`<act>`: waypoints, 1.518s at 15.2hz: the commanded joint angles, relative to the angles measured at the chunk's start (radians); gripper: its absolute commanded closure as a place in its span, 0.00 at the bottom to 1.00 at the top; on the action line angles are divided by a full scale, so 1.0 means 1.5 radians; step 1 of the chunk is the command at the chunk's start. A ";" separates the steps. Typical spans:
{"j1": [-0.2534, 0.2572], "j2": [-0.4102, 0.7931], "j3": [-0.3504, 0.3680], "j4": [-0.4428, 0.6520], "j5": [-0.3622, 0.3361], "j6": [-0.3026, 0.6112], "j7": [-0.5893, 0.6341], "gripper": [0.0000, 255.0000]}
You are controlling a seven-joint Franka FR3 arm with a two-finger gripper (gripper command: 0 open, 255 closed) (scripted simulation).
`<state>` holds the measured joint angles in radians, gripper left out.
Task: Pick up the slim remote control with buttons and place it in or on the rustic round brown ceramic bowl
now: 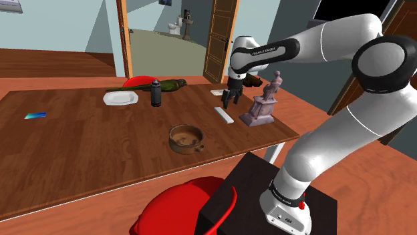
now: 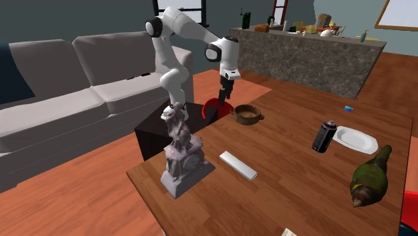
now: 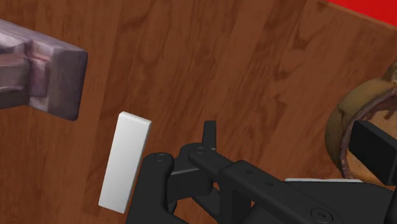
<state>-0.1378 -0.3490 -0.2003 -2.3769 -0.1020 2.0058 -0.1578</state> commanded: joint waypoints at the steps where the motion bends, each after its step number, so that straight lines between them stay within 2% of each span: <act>1: -0.006 0.048 -0.017 0.019 0.005 0.031 -0.016 0.00; 6: -0.020 0.167 -0.054 0.079 0.034 0.092 -0.060 0.00; 12: -0.047 0.316 -0.082 0.175 0.096 0.140 -0.122 0.00; 17: -0.086 0.443 -0.085 0.278 0.155 0.156 -0.170 0.00; 23: -0.146 0.596 -0.074 0.430 0.213 0.148 -0.209 0.00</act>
<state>-0.3389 0.4984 -0.3161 -1.7775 0.2018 2.2298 -0.4617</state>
